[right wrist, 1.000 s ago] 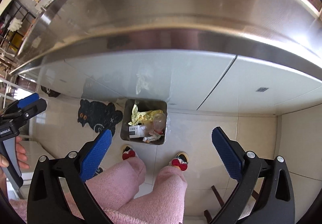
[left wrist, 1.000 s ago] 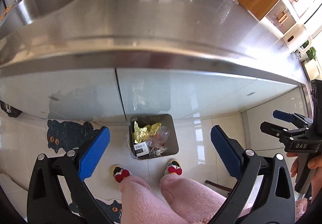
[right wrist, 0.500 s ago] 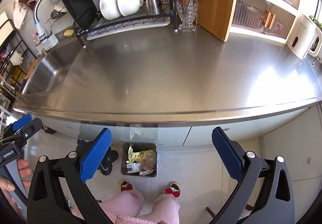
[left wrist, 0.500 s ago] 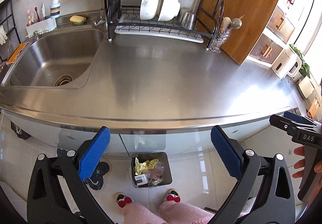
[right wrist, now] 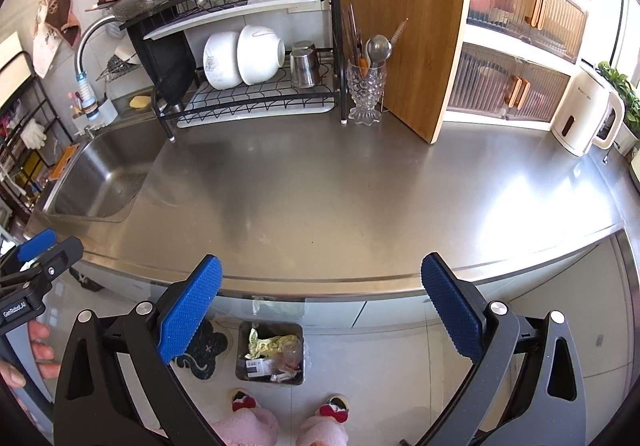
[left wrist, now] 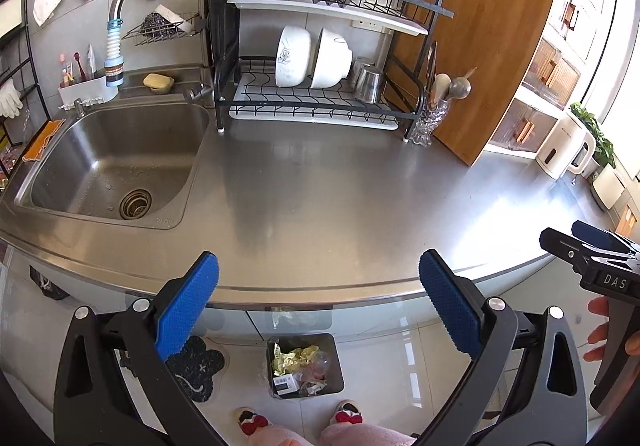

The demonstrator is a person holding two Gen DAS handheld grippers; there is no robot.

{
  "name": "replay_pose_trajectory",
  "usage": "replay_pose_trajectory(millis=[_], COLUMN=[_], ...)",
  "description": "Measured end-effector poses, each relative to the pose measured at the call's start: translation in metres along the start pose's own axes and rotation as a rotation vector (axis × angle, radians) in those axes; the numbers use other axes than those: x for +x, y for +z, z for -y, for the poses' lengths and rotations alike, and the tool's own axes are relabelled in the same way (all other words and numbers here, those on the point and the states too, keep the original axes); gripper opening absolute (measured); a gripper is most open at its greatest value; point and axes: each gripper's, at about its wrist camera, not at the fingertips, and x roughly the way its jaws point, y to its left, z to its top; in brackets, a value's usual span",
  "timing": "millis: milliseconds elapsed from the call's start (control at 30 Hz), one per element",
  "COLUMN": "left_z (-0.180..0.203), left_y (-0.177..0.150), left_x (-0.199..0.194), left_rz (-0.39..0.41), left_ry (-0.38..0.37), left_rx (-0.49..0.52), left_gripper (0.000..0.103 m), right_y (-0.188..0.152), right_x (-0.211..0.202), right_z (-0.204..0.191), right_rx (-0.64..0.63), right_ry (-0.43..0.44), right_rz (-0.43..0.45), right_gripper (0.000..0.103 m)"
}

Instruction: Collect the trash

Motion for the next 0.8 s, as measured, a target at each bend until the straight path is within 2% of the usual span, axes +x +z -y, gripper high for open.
replay_pose_trajectory(millis=[300,800], left_z=[-0.001,-0.002], left_y=[0.013,0.016], left_x=[-0.008,-0.011], left_rz=[0.019,0.037], left_ry=[0.009,0.04], left_rx=[-0.002,-0.002], left_gripper=[0.095,0.095], right_y=[0.009,0.012], right_x=[-0.006,-0.005], right_z=[-0.004,-0.006], right_rx=[0.009,0.012], right_ry=[-0.019,-0.012], right_rz=[0.018,0.021], right_gripper=[0.1,0.1])
